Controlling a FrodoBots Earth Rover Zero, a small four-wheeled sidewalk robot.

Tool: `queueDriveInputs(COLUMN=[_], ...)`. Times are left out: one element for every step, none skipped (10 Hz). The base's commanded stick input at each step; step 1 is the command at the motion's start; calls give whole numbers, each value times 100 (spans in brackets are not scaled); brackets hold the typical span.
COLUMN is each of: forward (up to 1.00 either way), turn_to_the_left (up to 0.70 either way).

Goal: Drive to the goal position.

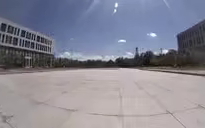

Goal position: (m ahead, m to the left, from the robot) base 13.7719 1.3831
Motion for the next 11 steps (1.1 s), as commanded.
queueDriveInputs(forward=[70, 70, 69, 67, 67, 66, 66, 65, 65, 65, 65], turn_to_the_left=[0, 0, 0, 0, 0, 0, 0, 0, 0, 0, 0])
